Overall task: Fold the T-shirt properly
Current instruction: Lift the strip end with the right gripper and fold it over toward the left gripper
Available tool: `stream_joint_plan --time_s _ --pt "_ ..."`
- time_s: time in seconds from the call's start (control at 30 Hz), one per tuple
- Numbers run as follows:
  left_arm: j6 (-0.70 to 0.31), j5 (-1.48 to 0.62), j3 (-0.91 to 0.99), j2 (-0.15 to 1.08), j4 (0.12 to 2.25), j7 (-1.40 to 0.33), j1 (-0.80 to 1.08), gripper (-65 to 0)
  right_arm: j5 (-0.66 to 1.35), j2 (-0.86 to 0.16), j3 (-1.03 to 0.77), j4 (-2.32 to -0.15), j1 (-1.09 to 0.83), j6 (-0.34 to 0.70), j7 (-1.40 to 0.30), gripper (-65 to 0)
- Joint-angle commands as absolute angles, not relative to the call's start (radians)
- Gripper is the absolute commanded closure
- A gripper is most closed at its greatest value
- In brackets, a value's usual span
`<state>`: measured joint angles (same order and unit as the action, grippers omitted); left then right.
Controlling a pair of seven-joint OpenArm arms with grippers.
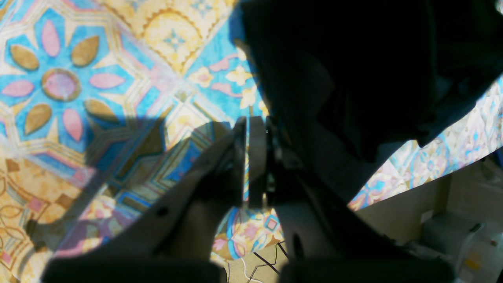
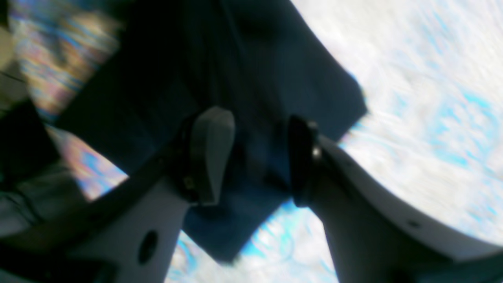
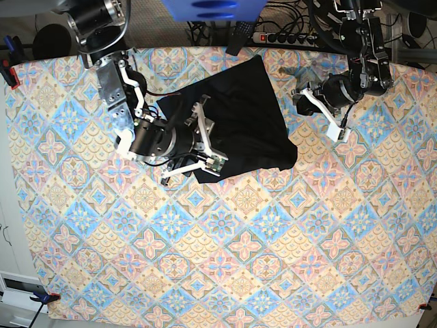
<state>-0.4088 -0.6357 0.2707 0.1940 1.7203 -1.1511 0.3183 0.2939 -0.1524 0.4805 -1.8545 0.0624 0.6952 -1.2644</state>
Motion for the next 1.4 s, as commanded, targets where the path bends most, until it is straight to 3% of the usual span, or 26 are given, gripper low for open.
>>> stream_joint_plan --time_s 0.0,0.23,0.37,0.5,0.67,0.87,1.13,1.37 --pt "-0.414 -0.653 0.272 0.202 1.735 -1.141 0.317 -0.4 0.312 -0.160 0.475 -1.883 0.056 0.698 -1.237 -26.3" --pt "-0.417 -0.656 0.271 0.199 1.842 -1.145 0.371 -0.4 0.326 -0.202 0.220 -1.890 0.022 0.698 -1.190 -26.3" --pt "-0.417 -0.656 0.272 0.202 1.851 -1.145 0.383 -0.4 0.321 -0.200 0.205 -1.793 0.025 0.698 -1.147 -25.9" --pt "-0.417 -0.656 0.272 0.202 1.851 -1.145 0.386 -0.4 0.321 -0.199 0.216 -1.666 0.082 0.698 -1.095 -21.0" --pt "-0.417 -0.656 0.272 0.202 1.856 -1.145 0.392 -0.4 0.321 -0.199 0.292 -1.538 0.131 0.698 -1.043 -18.9" --pt "-0.417 -0.656 0.272 0.202 1.856 -1.144 0.392 -0.4 0.321 -0.200 0.414 -1.532 0.131 0.698 -1.038 -18.9" --pt "-0.417 -0.656 0.272 0.202 1.856 -1.144 0.392 -0.4 0.325 -0.237 0.677 -1.785 0.131 0.698 -1.050 -18.9" --pt "-0.417 -0.656 0.275 0.203 1.856 -1.144 0.392 -0.4 0.325 -0.243 0.723 -1.853 0.131 0.698 -1.115 -18.9"
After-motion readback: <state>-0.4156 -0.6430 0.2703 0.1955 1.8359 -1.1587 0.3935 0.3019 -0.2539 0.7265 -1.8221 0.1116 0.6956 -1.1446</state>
